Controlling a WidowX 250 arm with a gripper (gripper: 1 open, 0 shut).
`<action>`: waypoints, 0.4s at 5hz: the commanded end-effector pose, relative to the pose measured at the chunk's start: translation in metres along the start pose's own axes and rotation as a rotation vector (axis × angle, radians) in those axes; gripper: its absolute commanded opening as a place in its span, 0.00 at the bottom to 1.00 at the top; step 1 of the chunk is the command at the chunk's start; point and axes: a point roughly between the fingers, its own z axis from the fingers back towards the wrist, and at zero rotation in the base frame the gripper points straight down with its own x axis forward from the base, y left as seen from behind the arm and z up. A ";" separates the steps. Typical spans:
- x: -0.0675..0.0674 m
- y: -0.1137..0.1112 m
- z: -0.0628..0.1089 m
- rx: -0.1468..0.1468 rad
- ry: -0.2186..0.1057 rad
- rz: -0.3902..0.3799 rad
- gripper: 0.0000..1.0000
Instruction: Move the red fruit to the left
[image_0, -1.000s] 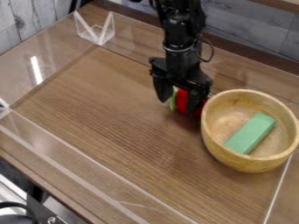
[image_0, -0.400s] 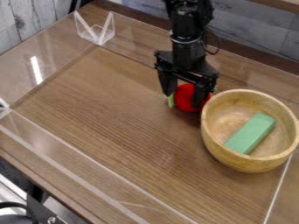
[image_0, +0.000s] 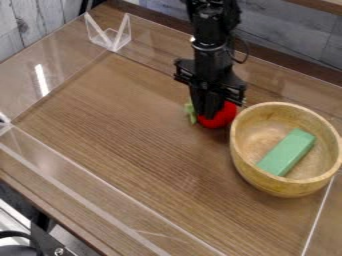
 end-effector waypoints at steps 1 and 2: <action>0.015 0.010 0.053 0.007 -0.111 -0.020 0.00; 0.018 0.029 0.086 0.019 -0.161 0.052 0.00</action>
